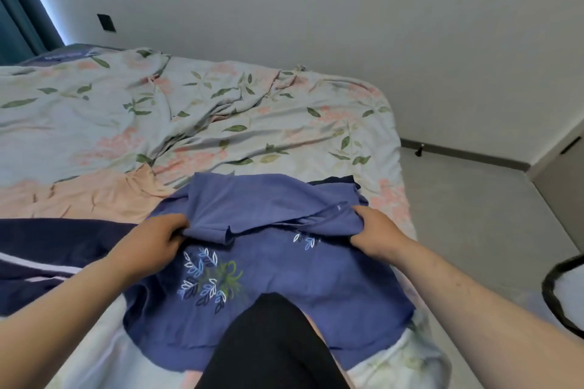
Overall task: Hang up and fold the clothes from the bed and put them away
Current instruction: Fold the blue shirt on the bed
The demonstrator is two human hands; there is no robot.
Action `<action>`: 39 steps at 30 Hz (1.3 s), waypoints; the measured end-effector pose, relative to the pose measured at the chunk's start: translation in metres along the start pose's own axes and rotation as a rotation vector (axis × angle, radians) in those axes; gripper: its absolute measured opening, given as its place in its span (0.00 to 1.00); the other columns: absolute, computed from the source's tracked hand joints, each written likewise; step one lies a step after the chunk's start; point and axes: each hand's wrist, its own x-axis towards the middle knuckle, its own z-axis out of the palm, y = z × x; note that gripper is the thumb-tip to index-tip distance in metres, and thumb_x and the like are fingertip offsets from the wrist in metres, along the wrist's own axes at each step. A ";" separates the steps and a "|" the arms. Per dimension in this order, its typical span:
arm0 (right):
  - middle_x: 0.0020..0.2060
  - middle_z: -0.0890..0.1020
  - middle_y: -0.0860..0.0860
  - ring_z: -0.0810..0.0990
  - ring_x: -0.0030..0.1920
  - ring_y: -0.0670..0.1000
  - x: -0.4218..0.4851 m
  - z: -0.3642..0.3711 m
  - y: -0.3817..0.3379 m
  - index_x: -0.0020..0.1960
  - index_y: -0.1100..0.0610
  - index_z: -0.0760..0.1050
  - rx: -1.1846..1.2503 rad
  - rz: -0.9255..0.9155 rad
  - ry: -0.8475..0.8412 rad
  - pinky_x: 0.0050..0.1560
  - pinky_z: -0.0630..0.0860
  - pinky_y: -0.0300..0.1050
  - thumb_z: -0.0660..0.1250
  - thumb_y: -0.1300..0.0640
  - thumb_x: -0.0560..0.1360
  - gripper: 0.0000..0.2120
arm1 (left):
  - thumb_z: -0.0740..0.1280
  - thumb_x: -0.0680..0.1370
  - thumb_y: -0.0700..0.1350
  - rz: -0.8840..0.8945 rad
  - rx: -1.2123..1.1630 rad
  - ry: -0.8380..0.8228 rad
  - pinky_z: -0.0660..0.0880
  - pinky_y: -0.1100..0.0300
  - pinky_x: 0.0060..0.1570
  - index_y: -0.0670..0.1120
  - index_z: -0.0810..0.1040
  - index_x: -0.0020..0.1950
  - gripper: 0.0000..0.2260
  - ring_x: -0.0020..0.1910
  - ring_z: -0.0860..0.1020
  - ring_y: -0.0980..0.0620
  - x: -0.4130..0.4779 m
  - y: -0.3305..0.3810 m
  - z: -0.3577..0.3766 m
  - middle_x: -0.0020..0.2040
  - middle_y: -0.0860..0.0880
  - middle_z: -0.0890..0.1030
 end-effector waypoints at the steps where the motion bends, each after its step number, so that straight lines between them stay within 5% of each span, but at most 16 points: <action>1: 0.37 0.80 0.45 0.78 0.40 0.49 -0.014 0.004 0.004 0.42 0.50 0.75 -0.001 -0.002 -0.007 0.36 0.72 0.38 0.67 0.64 0.67 0.09 | 0.67 0.76 0.39 0.020 0.024 -0.010 0.72 0.52 0.40 0.52 0.72 0.37 0.11 0.39 0.75 0.51 -0.014 0.000 0.003 0.37 0.55 0.76; 5: 0.26 0.71 0.43 0.66 0.28 0.42 -0.063 0.020 0.019 0.32 0.52 0.65 0.024 -0.025 -0.040 0.31 0.63 0.38 0.70 0.59 0.68 0.14 | 0.70 0.75 0.40 0.101 0.151 0.008 0.73 0.50 0.41 0.47 0.76 0.38 0.07 0.40 0.76 0.48 -0.060 0.003 0.012 0.38 0.53 0.76; 10: 0.29 0.71 0.48 0.68 0.34 0.51 -0.099 0.022 0.040 0.32 0.52 0.64 -0.194 -0.064 -0.029 0.35 0.64 0.48 0.61 0.64 0.64 0.09 | 0.65 0.65 0.42 0.277 0.303 0.135 0.67 0.57 0.26 0.46 0.74 0.29 0.04 0.27 0.76 0.43 -0.104 0.002 0.008 0.28 0.50 0.74; 14: 0.30 0.71 0.49 0.70 0.38 0.54 -0.116 0.019 0.055 0.32 0.52 0.65 -0.500 -0.098 -0.175 0.44 0.70 0.48 0.60 0.61 0.63 0.06 | 0.69 0.57 0.42 0.318 0.409 0.046 0.56 0.61 0.25 0.49 0.70 0.26 0.08 0.21 0.73 0.47 -0.137 0.002 0.015 0.24 0.52 0.72; 19: 0.36 0.82 0.43 0.79 0.42 0.45 -0.121 0.021 0.056 0.38 0.51 0.80 -0.284 0.003 -0.278 0.46 0.76 0.41 0.63 0.58 0.67 0.08 | 0.65 0.67 0.53 0.079 0.183 -0.184 0.72 0.60 0.36 0.56 0.76 0.36 0.03 0.37 0.76 0.58 -0.142 -0.004 0.015 0.36 0.57 0.77; 22: 0.35 0.82 0.46 0.80 0.41 0.50 -0.099 0.008 0.048 0.37 0.54 0.78 -0.156 -0.004 -0.012 0.45 0.79 0.48 0.63 0.57 0.68 0.05 | 0.64 0.71 0.56 0.019 0.064 0.063 0.72 0.56 0.41 0.54 0.78 0.42 0.07 0.42 0.77 0.53 -0.104 -0.007 0.003 0.40 0.55 0.77; 24: 0.43 0.81 0.48 0.79 0.45 0.54 -0.076 0.001 0.039 0.43 0.53 0.77 -0.163 -0.031 0.093 0.47 0.77 0.50 0.65 0.55 0.72 0.03 | 0.69 0.75 0.52 -0.089 0.063 0.167 0.73 0.50 0.51 0.47 0.80 0.56 0.13 0.54 0.78 0.44 -0.067 -0.008 -0.002 0.52 0.48 0.80; 27: 0.60 0.74 0.50 0.75 0.60 0.53 -0.036 -0.004 0.026 0.64 0.52 0.74 -0.142 -0.007 0.153 0.55 0.70 0.43 0.67 0.52 0.76 0.17 | 0.71 0.77 0.51 -0.248 -0.090 0.171 0.71 0.50 0.58 0.43 0.71 0.71 0.25 0.64 0.75 0.41 -0.021 -0.008 -0.002 0.67 0.43 0.75; 30: 0.70 0.71 0.54 0.71 0.68 0.55 -0.001 0.000 0.012 0.75 0.57 0.65 -0.046 0.091 0.193 0.63 0.69 0.45 0.67 0.50 0.78 0.28 | 0.73 0.74 0.58 -0.470 -0.351 0.083 0.72 0.51 0.58 0.42 0.65 0.76 0.36 0.66 0.74 0.42 0.008 -0.011 0.003 0.72 0.44 0.71; 33: 0.74 0.67 0.55 0.68 0.73 0.57 0.024 0.007 0.007 0.77 0.60 0.58 0.038 0.191 0.106 0.68 0.67 0.48 0.66 0.46 0.78 0.35 | 0.75 0.69 0.64 -0.602 -0.466 0.068 0.74 0.52 0.53 0.38 0.73 0.68 0.38 0.59 0.77 0.42 0.029 -0.018 0.005 0.64 0.42 0.77; 35: 0.73 0.68 0.55 0.69 0.72 0.57 0.034 0.011 0.008 0.77 0.61 0.59 0.076 0.267 0.048 0.64 0.69 0.47 0.66 0.43 0.78 0.36 | 0.76 0.69 0.61 -0.602 -0.514 0.075 0.75 0.56 0.47 0.40 0.79 0.59 0.29 0.52 0.79 0.46 0.037 -0.018 0.002 0.56 0.44 0.81; 37: 0.60 0.76 0.54 0.76 0.59 0.56 0.041 0.013 0.012 0.61 0.58 0.74 -0.004 0.292 0.043 0.51 0.71 0.43 0.67 0.44 0.76 0.22 | 0.78 0.70 0.53 -0.541 -0.492 0.059 0.71 0.60 0.37 0.41 0.83 0.44 0.15 0.41 0.78 0.52 0.041 -0.015 0.001 0.43 0.47 0.82; 39: 0.45 0.76 0.51 0.75 0.45 0.53 0.043 0.013 0.015 0.40 0.53 0.73 -0.084 0.271 0.069 0.37 0.68 0.40 0.69 0.49 0.73 0.10 | 0.76 0.73 0.45 -0.452 -0.354 0.045 0.67 0.57 0.33 0.37 0.80 0.37 0.12 0.34 0.74 0.50 0.043 -0.014 0.003 0.36 0.44 0.80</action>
